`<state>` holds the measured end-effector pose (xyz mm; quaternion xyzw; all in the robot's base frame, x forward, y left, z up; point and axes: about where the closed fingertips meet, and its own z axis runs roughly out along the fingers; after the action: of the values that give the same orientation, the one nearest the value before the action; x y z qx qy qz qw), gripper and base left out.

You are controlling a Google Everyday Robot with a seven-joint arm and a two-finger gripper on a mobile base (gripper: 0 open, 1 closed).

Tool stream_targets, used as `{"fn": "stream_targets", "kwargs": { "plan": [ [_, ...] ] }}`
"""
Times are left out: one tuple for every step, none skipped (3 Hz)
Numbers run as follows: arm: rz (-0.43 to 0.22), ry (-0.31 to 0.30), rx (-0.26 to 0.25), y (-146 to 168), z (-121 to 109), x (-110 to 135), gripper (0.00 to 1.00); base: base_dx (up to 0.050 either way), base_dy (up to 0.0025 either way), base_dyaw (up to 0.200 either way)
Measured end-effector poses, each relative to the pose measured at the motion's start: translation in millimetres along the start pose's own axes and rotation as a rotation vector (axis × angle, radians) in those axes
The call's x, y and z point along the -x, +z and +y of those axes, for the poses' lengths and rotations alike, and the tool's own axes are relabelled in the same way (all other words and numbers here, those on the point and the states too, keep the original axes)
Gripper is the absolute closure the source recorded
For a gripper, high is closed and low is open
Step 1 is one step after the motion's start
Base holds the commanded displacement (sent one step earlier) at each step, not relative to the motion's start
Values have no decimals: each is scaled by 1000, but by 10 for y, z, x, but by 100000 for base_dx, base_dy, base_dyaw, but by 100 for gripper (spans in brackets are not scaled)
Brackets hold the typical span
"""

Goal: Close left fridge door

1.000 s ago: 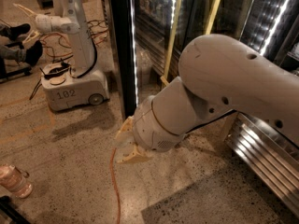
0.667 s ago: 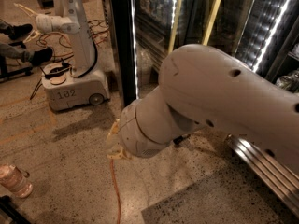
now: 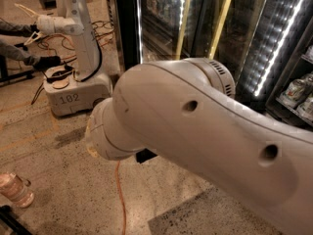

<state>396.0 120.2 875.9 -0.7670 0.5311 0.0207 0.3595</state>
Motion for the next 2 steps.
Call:
{"fn": "stream_targets", "kwargs": {
  "plan": [
    [5,-52,-70,113,-191,218,100,0,0,0],
    [5,-52,-70,112,-192,218,100,0,0,0]
  ]
}}
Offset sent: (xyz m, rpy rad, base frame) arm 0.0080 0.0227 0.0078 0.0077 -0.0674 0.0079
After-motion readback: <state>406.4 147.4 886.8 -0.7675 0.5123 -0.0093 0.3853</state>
